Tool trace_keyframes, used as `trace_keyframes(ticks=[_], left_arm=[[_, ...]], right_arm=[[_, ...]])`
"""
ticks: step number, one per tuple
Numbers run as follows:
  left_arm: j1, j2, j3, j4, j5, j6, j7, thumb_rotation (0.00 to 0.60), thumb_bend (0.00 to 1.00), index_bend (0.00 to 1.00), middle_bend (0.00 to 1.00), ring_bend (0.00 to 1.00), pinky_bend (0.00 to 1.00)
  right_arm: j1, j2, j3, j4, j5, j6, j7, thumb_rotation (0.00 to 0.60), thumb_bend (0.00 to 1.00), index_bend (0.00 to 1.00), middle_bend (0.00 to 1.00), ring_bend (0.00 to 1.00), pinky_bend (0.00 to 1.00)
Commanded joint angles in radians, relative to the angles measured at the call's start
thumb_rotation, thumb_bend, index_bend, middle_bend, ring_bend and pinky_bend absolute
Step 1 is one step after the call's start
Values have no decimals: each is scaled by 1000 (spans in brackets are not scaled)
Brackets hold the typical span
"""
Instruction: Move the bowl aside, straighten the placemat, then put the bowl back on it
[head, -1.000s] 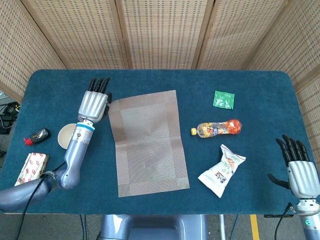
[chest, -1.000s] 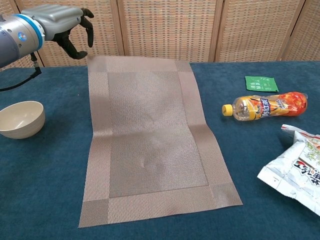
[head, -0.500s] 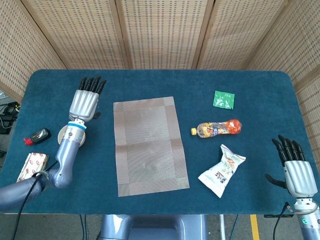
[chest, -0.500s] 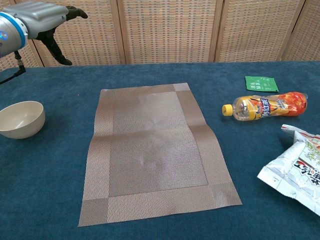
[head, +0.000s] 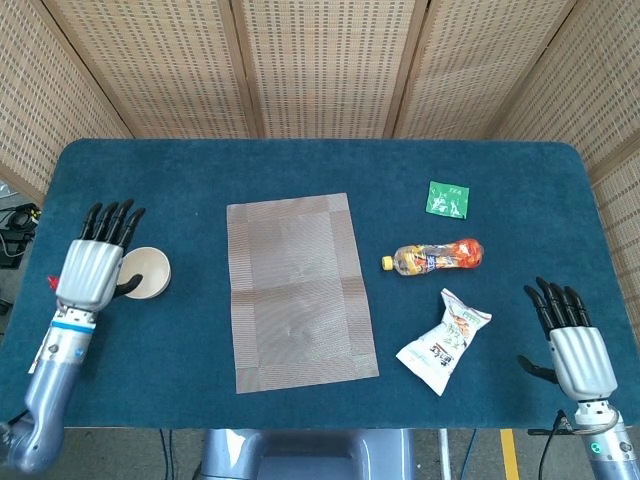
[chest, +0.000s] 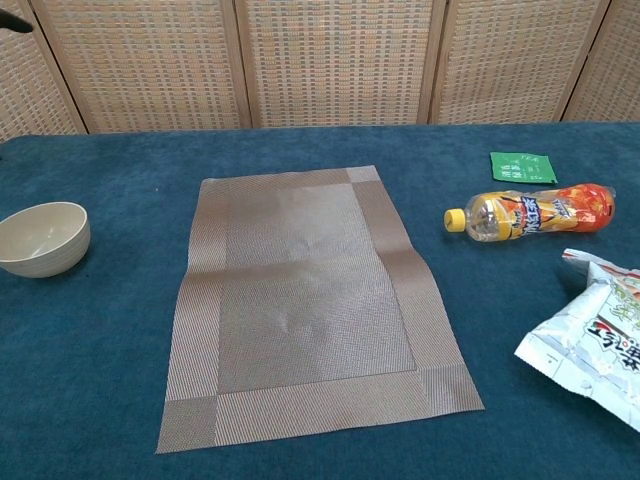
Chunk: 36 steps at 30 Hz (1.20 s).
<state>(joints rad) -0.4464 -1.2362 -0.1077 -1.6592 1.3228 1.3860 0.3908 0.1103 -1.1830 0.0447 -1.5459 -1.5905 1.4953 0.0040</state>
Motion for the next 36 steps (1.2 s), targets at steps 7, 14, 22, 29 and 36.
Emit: trace_keyframes(ticks=[7, 14, 22, 29, 36], left_arm=[[177, 35, 125, -6, 75, 135, -101, 600, 162, 52, 0, 0, 0], [261, 6, 155, 50, 111, 206, -109, 600, 163, 52, 0, 0, 0], [294, 5, 142, 74, 141, 231, -159, 600, 162, 52, 0, 0, 0], [303, 7, 129, 77, 149, 218, -163, 600, 162, 52, 0, 0, 0], [311, 4, 116, 77, 156, 208, -165, 600, 163, 52, 0, 0, 0]], right_arm=[[4, -17, -17, 0, -19, -9, -30, 600, 49, 0, 0, 0, 0], [8, -27, -28, 5, -31, -19, -42, 600, 48, 8, 0, 0, 0], [28, -49, -45, 12, -71, -41, -70, 600, 50, 50, 0, 0, 0], [93, -55, -44, -11, -78, -146, -145, 600, 50, 100, 0, 0, 0], [166, -62, -40, -37, -34, -295, -224, 600, 50, 188, 0, 0, 0]])
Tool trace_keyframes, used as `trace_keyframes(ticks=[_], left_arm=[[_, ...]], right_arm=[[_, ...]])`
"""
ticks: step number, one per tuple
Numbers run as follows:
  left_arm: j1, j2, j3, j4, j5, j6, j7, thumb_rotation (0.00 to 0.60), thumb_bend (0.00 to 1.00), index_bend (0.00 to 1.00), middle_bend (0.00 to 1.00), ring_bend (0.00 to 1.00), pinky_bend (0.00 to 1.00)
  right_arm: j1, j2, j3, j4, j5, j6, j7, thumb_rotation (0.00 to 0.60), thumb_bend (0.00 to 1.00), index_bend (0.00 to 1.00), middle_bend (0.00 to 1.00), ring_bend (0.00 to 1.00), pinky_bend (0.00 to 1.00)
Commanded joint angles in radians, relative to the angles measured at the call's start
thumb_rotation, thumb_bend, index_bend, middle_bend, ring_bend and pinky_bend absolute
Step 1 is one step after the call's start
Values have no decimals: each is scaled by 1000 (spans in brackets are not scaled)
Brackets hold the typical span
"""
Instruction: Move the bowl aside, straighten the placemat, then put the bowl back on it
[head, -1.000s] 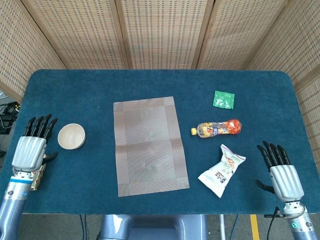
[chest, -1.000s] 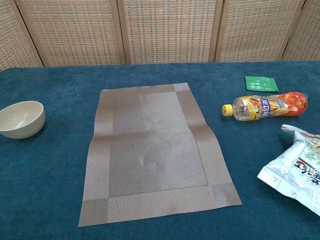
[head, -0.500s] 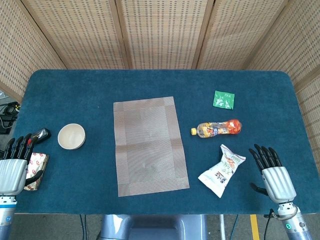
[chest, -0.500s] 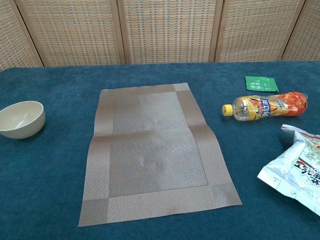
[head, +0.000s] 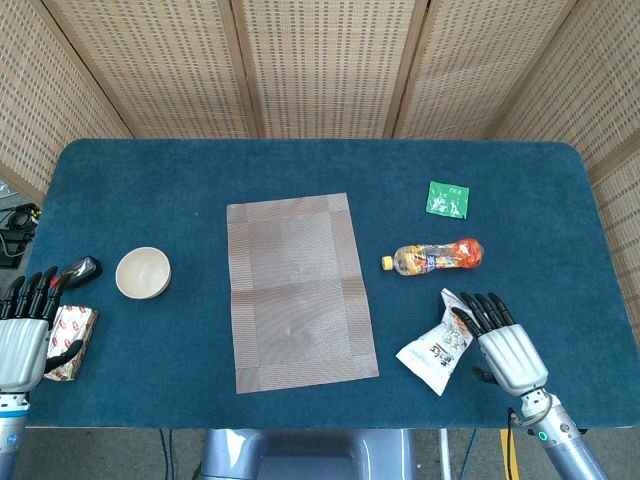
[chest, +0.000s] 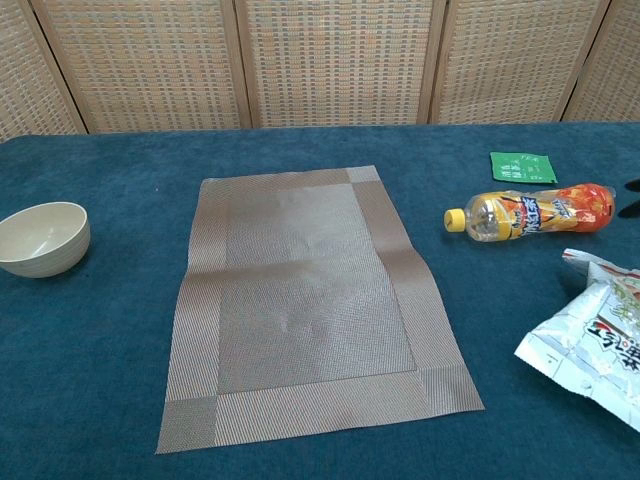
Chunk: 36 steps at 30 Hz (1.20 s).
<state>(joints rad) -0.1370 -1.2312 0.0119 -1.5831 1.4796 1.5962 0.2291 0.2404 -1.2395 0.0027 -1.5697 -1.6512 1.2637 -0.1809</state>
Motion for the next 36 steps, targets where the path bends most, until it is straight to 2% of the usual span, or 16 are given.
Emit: trace_keyframes(ticks=[1, 16, 21, 24, 28, 33, 36], left_arm=[[2, -1, -6, 0, -1, -5, -6, 600, 163, 52, 0, 0, 0], [11, -12, -30, 10, 10, -17, -17, 600, 162, 69, 0, 0, 0], [15, -10, -36, 10, 11, -21, -27, 600, 163, 75, 0, 0, 0], [15, -9, -38, 11, 13, -25, -28, 600, 162, 91, 0, 0, 0], [16, -9, -39, 9, 16, -30, -30, 600, 163, 93, 0, 0, 0], [17, -10, -42, 10, 19, -32, -33, 600, 162, 100, 0, 0, 0], [18, -11, -43, 11, 18, -37, -32, 600, 163, 104, 0, 0, 0]], right_arm=[[42, -8, 2, -13, 32, -75, -47, 600, 50, 198, 0, 0, 0], [93, -81, -11, 27, 99, -184, -131, 600, 51, 249, 0, 0, 0], [107, -116, -6, 65, 123, -204, -143, 600, 61, 307, 3, 0, 6], [116, -137, -1, 93, 132, -211, -132, 600, 86, 353, 45, 0, 35], [128, -157, 5, 128, 140, -222, -95, 600, 130, 435, 156, 71, 120], [134, -186, 5, 182, 116, -197, -40, 600, 162, 588, 368, 300, 400], [135, -201, 4, 210, 98, -173, -7, 600, 176, 651, 440, 374, 457]])
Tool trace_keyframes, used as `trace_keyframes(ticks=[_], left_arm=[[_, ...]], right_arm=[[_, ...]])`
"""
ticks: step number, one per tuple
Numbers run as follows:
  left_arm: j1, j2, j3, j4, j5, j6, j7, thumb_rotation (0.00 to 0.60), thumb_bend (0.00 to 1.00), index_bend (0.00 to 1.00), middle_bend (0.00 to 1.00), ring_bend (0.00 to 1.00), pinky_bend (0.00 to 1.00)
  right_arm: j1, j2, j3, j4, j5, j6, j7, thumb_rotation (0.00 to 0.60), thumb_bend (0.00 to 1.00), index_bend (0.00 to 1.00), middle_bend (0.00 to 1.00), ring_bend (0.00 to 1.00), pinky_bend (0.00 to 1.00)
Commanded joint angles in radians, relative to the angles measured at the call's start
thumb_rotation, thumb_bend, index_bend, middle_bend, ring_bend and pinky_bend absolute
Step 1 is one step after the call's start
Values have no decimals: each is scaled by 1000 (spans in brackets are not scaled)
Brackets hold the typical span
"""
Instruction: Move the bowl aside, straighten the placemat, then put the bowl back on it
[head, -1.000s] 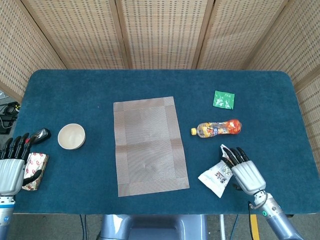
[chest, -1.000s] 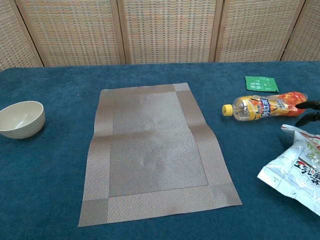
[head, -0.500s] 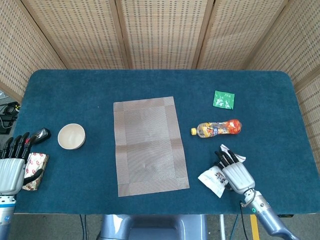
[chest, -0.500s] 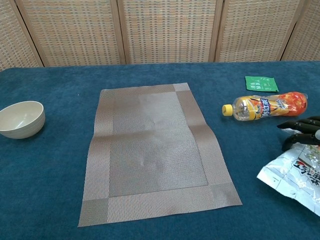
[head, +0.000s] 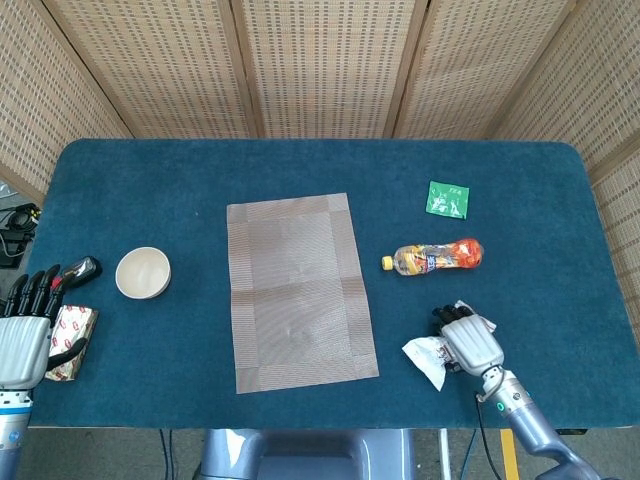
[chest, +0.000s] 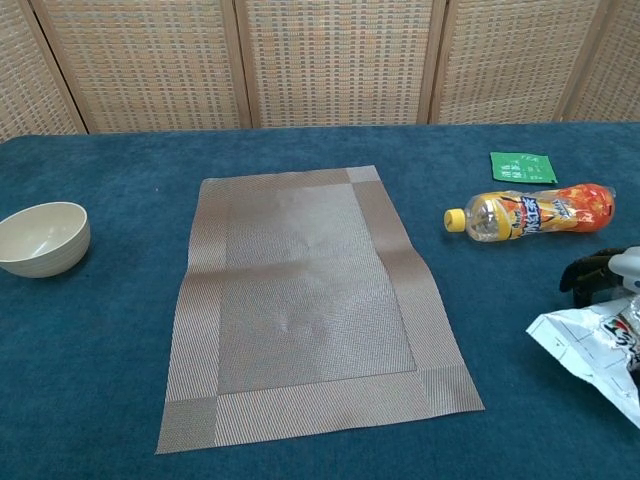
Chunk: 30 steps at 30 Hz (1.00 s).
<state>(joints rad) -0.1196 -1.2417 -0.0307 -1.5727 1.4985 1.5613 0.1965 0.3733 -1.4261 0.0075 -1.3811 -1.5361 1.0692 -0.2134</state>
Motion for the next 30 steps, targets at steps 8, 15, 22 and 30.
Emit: trace_keyframes(ticks=[8, 15, 22, 30], left_arm=[[0, -3, -8, 4, -1, -10, -5, 600, 162, 108, 0, 0, 0], [1, -5, -22, 16, -17, -15, -3, 600, 162, 112, 0, 0, 0], [1, -6, -29, 24, -31, -26, -5, 600, 163, 113, 0, 0, 0], [-2, -5, -30, 39, -34, -42, -17, 600, 162, 112, 0, 0, 0]], right_arm=[[25, 0, 15, -10, -61, 73, 38, 600, 195, 692, 465, 404, 478], [71, 42, 65, -112, -42, 54, -44, 600, 196, 694, 466, 404, 484], [153, 74, 174, -218, 46, -7, -142, 600, 195, 694, 465, 404, 484], [285, 54, 310, -162, 222, -112, -233, 600, 195, 692, 463, 404, 483]])
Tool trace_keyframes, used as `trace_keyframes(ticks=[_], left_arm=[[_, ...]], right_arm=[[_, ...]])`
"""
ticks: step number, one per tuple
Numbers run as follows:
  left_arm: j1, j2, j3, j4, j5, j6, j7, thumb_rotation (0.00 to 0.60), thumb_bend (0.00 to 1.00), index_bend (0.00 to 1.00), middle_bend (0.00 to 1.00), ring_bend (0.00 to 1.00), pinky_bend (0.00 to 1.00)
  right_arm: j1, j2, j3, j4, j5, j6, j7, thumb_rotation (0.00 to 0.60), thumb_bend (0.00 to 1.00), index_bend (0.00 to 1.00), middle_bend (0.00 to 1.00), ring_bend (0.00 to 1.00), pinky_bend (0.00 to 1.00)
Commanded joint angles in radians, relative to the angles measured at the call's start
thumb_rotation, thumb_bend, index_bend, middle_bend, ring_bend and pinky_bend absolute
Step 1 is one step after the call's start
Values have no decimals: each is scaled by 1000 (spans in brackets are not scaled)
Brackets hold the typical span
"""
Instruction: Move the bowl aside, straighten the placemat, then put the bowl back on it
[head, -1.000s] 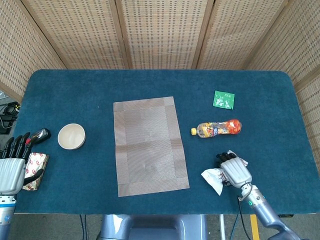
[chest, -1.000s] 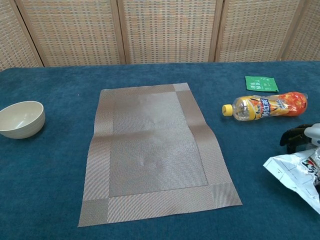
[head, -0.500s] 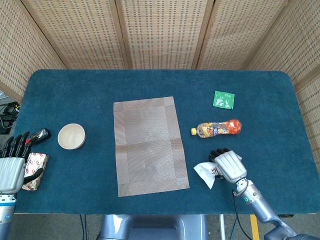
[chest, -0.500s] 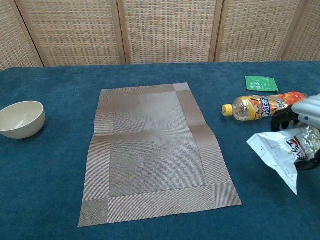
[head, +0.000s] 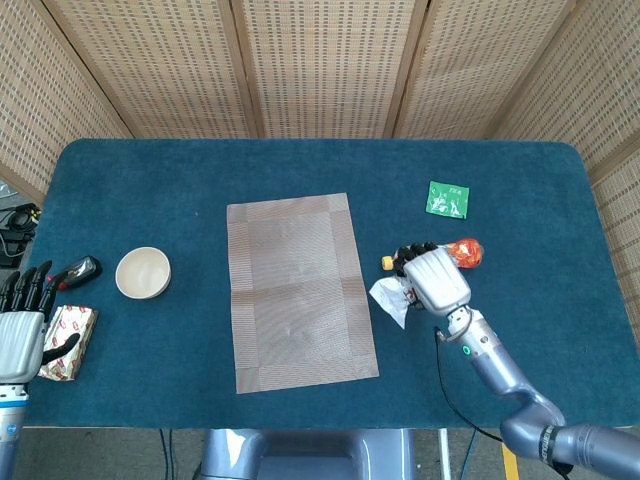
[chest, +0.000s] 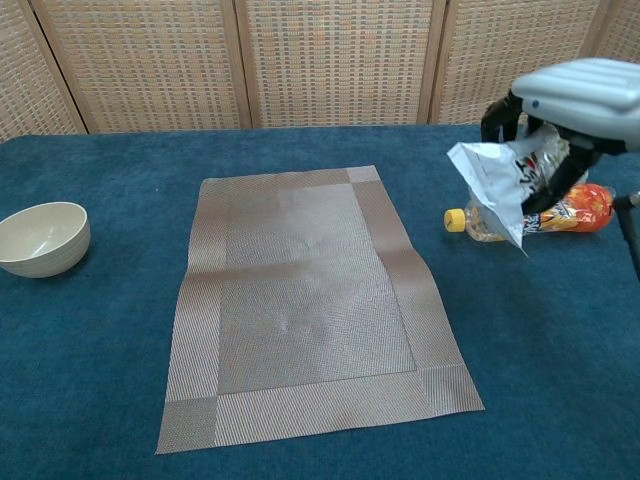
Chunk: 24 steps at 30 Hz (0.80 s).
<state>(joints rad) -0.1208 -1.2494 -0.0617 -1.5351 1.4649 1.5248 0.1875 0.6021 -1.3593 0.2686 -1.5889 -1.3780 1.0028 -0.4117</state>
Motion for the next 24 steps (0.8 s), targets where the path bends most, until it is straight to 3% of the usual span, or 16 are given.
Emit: trace_keyframes(ticks=[1, 5, 10, 13, 16, 19, 24], left_arm=[[-2, 5, -2, 3, -4, -8, -14, 600, 162, 112, 0, 0, 0], [-3, 8, -12, 9, -14, -11, -27, 600, 162, 112, 0, 0, 0], [-5, 10, -19, 18, -33, -26, -31, 600, 162, 112, 0, 0, 0], [-8, 7, -21, 25, -35, -31, -30, 600, 162, 112, 0, 0, 0], [-8, 5, -18, 29, -31, -33, -29, 600, 161, 108, 0, 0, 0], [-8, 8, -16, 26, -34, -39, -29, 600, 161, 103, 0, 0, 0], [-8, 11, -14, 18, -28, -38, -23, 600, 161, 102, 0, 0, 0]], right_arm=[[76, -21, 64, 70, 91, -62, -41, 600, 195, 691, 462, 404, 483], [146, -58, 111, 184, 183, -109, -37, 600, 195, 675, 448, 403, 475], [203, -115, 122, 335, 216, -123, -25, 600, 181, 631, 390, 349, 375], [231, -159, 129, 429, 237, -117, -24, 600, 175, 498, 280, 238, 241], [247, -191, 130, 498, 269, -124, -17, 600, 147, 253, 53, 26, 33], [244, -195, 123, 513, 282, -116, -15, 600, 127, 147, 0, 0, 0], [214, -178, 102, 475, 269, -63, 8, 600, 121, 112, 0, 0, 0]])
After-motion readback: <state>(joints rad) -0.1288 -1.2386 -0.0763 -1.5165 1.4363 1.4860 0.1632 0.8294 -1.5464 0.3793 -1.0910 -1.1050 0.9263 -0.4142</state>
